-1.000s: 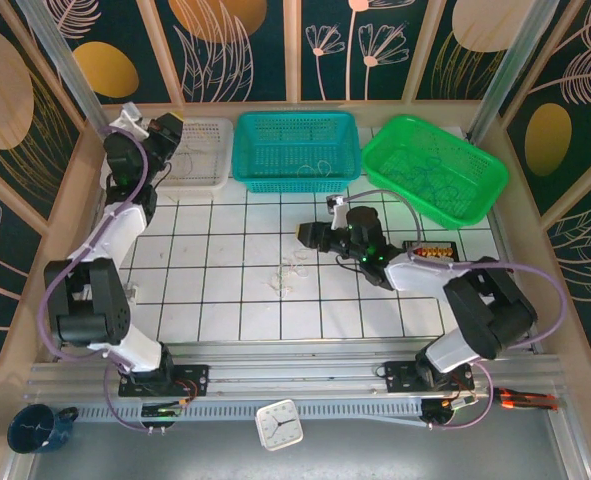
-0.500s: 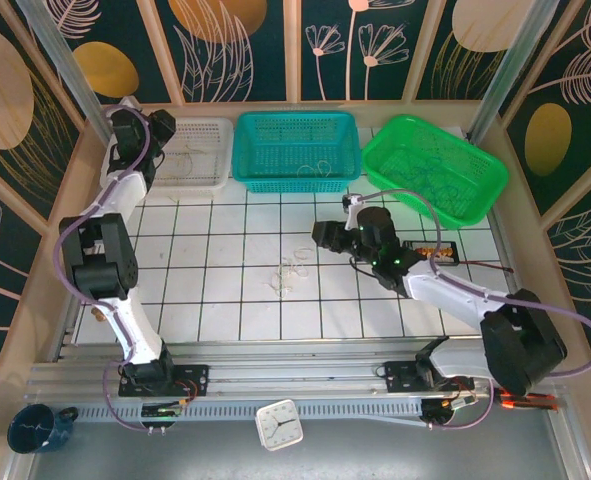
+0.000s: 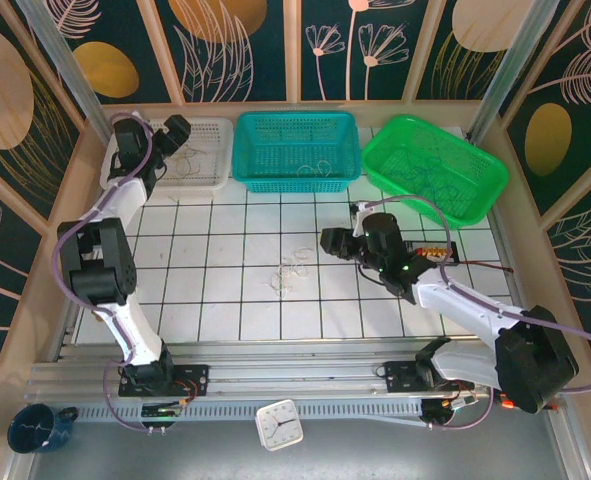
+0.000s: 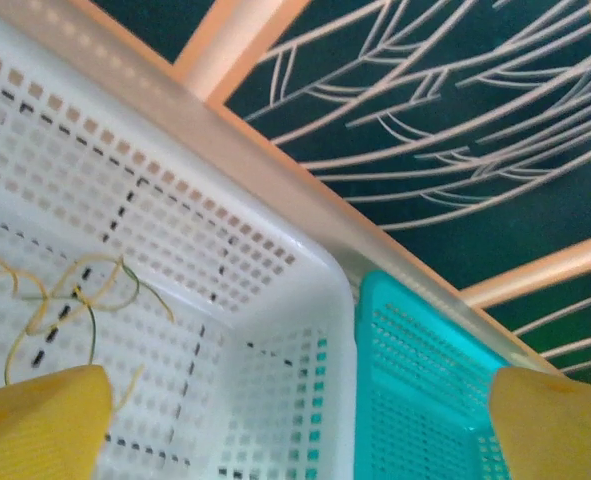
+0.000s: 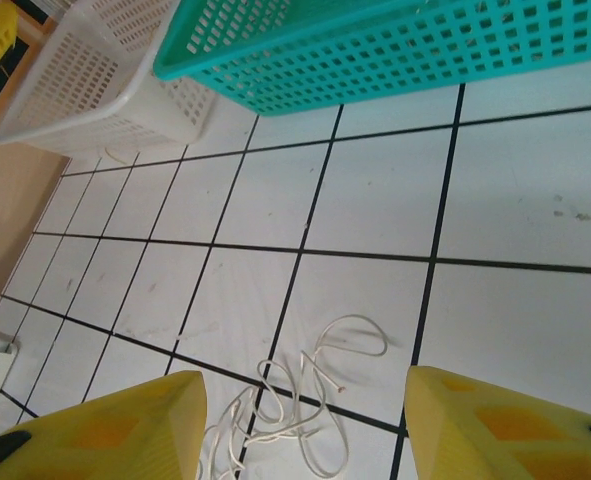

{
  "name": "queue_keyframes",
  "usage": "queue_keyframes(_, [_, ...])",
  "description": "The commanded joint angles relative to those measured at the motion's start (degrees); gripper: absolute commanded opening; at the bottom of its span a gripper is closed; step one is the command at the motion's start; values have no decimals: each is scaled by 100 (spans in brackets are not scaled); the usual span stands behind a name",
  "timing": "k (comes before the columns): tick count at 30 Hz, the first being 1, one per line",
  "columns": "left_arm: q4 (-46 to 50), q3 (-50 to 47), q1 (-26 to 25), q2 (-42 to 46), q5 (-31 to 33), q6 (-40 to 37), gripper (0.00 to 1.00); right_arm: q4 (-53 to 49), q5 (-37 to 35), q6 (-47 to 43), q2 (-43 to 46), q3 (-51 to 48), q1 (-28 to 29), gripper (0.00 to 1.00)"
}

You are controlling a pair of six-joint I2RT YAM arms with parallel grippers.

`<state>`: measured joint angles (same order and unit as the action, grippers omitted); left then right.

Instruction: Untangle the cables

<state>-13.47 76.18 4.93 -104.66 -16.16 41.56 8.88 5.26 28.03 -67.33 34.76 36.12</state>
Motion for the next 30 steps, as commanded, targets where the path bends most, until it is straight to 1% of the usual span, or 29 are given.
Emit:
queue_keyframes(1, [-535,-772,-95,792,-495,200,99,325,175,237,-264,-162,73,56])
queue_keyframes(3, [-621,-1232,-284,1176,-584,198,99,510,219,336,-511,-176,180,56])
queue_keyframes(6, [-596,-1830,-707,1740,-623,188,99,718,198,447,-973,-121,399,56])
queue_keyframes(8, [-680,-2307,-972,2084,-642,393,99,807,148,531,-1269,-46,581,56])
queue_keyframes(10, [-964,-2883,-1256,2508,-625,707,99,913,81,668,-1495,3,747,57])
queue_keyframes(13, [-1089,-3478,-1703,3017,-438,807,99,1059,-1,868,-1742,37,922,58])
queue_keyframes(15, [-1076,-3734,-1884,3267,-261,801,99,1071,-74,984,-1844,44,1007,59])
queue_keyframes(17, [-1088,-3937,-1960,3450,-154,840,99,1080,-104,1101,-1904,48,1055,59])
queue_keyframes(20, [-1136,-4116,-1995,3575,-157,895,99,1176,-89,1248,-1964,39,1073,60])
queue_keyframes(24, [-1159,-4140,-2008,3550,-220,903,99,1177,-108,1335,-2058,138,1071,60])
queue_keyframes(30, [-1258,-4164,-2037,3523,-236,943,99,1227,-48,1435,-2283,372,1038,58])
